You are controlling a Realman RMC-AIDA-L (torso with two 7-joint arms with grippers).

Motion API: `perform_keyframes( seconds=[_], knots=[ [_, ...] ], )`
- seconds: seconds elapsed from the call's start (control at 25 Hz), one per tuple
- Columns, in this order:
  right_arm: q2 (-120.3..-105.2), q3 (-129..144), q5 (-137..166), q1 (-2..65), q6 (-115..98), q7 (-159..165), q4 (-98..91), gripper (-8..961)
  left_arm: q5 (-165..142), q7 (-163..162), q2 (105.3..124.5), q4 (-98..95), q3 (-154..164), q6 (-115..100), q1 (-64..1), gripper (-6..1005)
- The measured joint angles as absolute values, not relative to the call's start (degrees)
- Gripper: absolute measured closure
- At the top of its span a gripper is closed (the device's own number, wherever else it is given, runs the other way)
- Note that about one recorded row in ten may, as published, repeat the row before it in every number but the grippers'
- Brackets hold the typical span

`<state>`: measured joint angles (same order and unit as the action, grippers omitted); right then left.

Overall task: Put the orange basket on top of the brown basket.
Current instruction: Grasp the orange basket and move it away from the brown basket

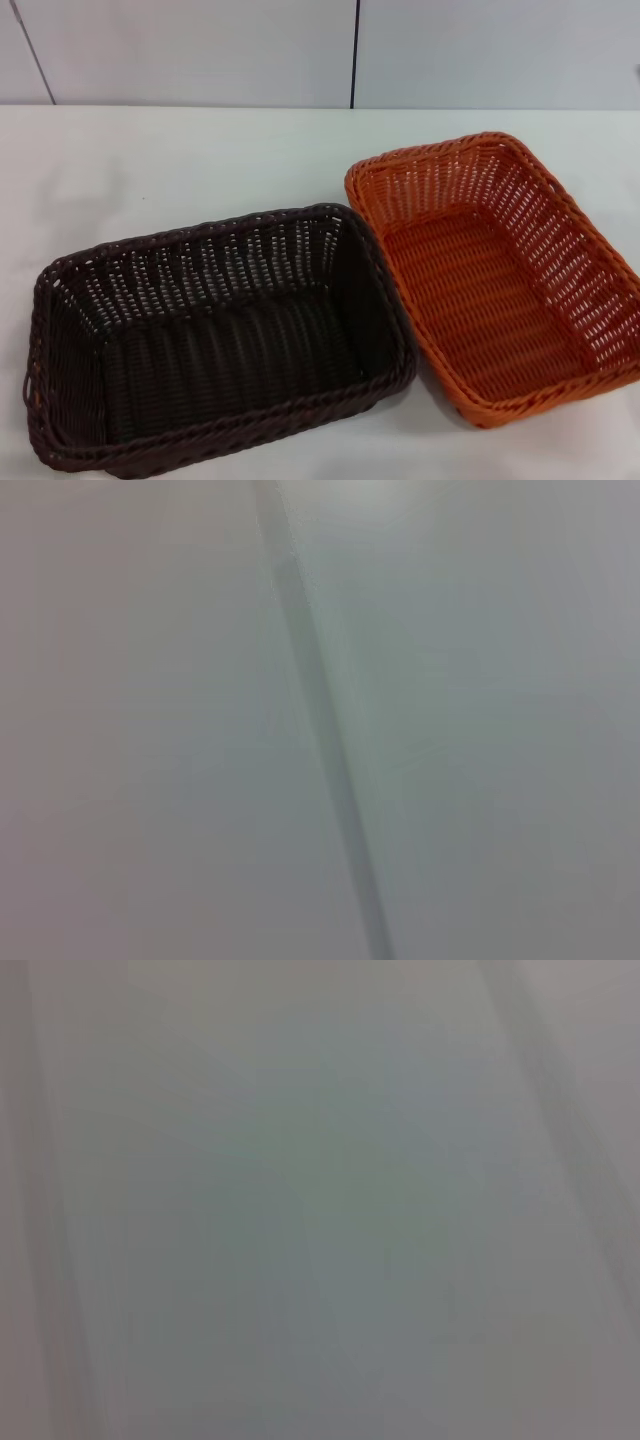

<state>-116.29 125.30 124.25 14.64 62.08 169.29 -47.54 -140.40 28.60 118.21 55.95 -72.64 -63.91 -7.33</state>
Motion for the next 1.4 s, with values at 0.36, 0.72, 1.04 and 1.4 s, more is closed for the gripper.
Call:
perform_keyframes(
  seconds=[0.36,0.72,1.04,1.4],
  knots=[
    [-106.23,108.2,133.0,15.8,-6.4,167.5,-87.8,144,-135.1,9.2,118.38,28.8,-76.0,-72.1,-5.5,248],
    [-116.78,67.0,133.7,29.8,-94.1,133.3,-106.8,144,-132.7,6.4,118.56,24.2,-75.6,-73.1,-5.2,250],
    [-117.56,64.9,134.7,31.2,-116.9,125.8,-104.7,144,-131.3,6.3,118.57,24.2,-75.8,-70.2,-5.6,250],
    [-118.25,68.5,137.9,31.5,-118.2,125.5,-99.1,143,-129.7,6.2,118.63,24.5,-75.4,-68.9,-5.7,251]
  ],
)
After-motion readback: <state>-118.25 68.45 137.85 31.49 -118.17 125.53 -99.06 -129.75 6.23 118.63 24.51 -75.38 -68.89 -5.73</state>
